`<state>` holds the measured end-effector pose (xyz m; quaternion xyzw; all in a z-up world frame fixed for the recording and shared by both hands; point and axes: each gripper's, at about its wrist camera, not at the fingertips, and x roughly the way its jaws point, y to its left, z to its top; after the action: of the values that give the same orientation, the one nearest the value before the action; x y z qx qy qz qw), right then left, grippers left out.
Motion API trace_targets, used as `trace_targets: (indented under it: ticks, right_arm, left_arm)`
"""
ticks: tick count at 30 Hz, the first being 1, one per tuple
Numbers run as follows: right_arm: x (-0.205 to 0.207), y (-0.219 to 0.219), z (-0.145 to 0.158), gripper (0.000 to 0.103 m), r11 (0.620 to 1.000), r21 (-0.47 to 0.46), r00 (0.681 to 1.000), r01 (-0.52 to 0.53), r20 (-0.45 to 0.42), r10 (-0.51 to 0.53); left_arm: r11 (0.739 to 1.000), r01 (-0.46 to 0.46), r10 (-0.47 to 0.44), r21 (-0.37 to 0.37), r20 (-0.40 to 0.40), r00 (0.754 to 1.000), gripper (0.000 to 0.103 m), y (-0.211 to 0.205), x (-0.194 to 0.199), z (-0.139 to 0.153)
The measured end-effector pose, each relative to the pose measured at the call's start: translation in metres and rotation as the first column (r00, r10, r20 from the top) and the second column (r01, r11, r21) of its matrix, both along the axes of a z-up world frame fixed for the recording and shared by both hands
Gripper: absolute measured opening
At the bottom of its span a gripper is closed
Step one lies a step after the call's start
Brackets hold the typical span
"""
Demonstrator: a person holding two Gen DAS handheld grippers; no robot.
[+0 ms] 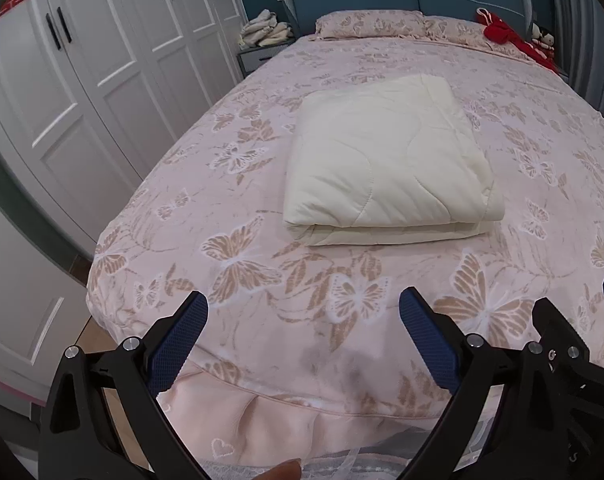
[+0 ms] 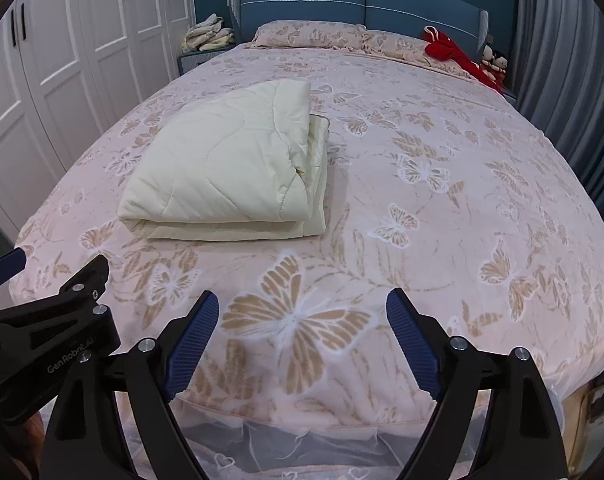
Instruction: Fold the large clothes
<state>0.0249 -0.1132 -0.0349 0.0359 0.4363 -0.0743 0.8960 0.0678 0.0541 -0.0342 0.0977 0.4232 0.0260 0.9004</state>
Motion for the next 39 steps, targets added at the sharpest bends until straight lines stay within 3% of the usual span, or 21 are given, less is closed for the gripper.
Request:
trace_targets:
  ticks: [39]
  right_arm:
    - [-0.022, 0.015, 0.011, 0.085, 0.999, -0.039, 0.999, 0.014, 0.038, -0.012]
  left_arm:
    - [0.999, -0.037, 0.037, -0.006, 0.058, 0.998, 0.094, 0.013, -0.024, 0.009]
